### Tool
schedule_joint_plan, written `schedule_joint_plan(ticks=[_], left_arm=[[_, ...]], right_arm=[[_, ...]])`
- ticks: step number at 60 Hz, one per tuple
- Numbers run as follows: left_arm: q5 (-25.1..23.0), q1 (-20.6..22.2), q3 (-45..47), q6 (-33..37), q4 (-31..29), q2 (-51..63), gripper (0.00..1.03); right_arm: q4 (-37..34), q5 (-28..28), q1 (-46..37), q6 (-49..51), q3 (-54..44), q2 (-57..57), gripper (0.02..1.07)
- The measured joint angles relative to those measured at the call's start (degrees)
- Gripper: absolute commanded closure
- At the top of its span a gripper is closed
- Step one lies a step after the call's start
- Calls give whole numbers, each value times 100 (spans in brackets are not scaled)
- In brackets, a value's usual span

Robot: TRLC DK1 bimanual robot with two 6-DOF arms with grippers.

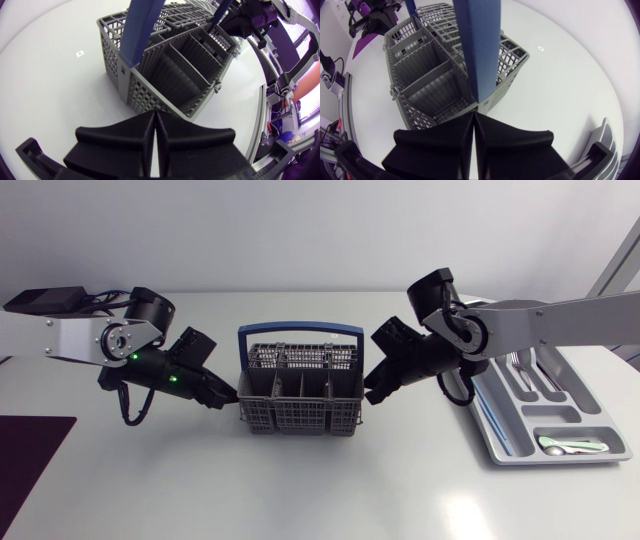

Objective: Sort the cutlery from the basket into the organizer compartments.

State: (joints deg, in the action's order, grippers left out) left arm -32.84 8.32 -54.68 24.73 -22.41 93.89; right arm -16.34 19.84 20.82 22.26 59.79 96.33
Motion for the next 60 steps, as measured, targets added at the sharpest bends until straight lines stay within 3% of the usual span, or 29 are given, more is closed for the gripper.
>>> schedule_joint_plan(ticks=[11,28,41,60], left_arm=[[-175,-120,0,31,-2,-98,100],[-584,-896,-352,201,-247,-278,100],[-1484,-942,-1325,39,-293,234,100],[-1945,-815,-2142,-249,-420,1290,100]], right_arm=[[-15,94,-197,2,-90,-179,101],[-251,544,-763,26,-39,-610,101],[-299,1147,-782,-111,511,-372,101],[-568,1753,-787,-393,1508,398,101]])
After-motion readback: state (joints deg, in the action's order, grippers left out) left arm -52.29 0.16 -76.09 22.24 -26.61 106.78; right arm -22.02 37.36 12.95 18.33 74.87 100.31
